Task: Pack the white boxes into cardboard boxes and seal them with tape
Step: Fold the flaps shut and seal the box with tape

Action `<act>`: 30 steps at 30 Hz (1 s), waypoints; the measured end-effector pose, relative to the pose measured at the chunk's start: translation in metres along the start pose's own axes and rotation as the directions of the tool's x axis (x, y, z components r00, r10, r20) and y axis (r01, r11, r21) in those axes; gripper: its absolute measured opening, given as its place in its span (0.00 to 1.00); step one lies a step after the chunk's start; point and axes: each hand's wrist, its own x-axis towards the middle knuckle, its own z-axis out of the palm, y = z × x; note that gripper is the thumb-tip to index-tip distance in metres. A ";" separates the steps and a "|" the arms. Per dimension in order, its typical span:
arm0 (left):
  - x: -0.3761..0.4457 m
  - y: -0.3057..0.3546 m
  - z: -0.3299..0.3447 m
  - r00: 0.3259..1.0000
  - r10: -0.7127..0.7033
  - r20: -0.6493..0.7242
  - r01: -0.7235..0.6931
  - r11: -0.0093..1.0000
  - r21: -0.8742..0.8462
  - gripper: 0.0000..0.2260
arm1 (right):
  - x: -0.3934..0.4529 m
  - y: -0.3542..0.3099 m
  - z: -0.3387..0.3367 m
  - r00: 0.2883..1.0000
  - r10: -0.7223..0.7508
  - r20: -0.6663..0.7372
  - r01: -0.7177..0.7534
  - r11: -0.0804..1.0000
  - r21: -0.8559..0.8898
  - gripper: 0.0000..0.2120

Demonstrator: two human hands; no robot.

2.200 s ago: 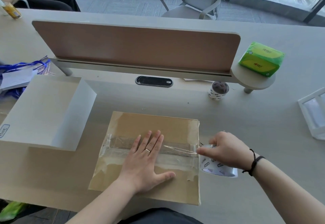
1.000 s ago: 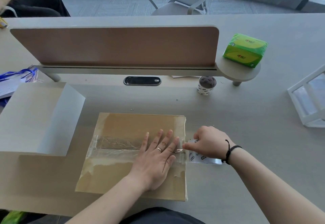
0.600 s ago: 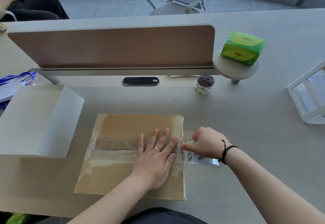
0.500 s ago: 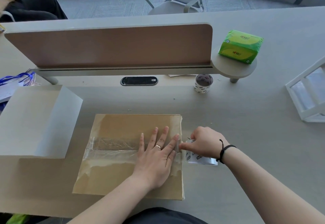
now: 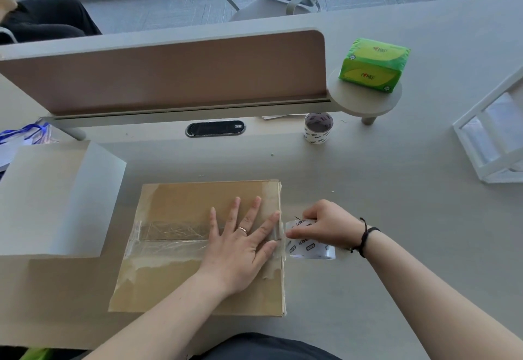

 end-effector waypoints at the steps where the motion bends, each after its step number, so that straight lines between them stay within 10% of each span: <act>1: 0.001 0.000 -0.001 1.000 0.001 0.004 -0.001 1.000 -0.003 0.24 | -0.001 0.003 -0.003 1.000 -0.012 0.007 0.011 0.999 0.041 0.27; 14: 0.026 0.023 -0.015 1.000 0.021 0.017 -0.017 0.985 -0.172 0.29 | -0.011 0.018 -0.006 0.995 -0.087 -0.054 0.097 0.969 0.229 0.29; 30: 0.026 0.028 -0.026 0.997 0.021 0.075 -0.016 0.997 -0.077 0.23 | -0.007 0.013 0.000 0.983 -0.101 -0.152 0.088 0.992 -0.091 0.24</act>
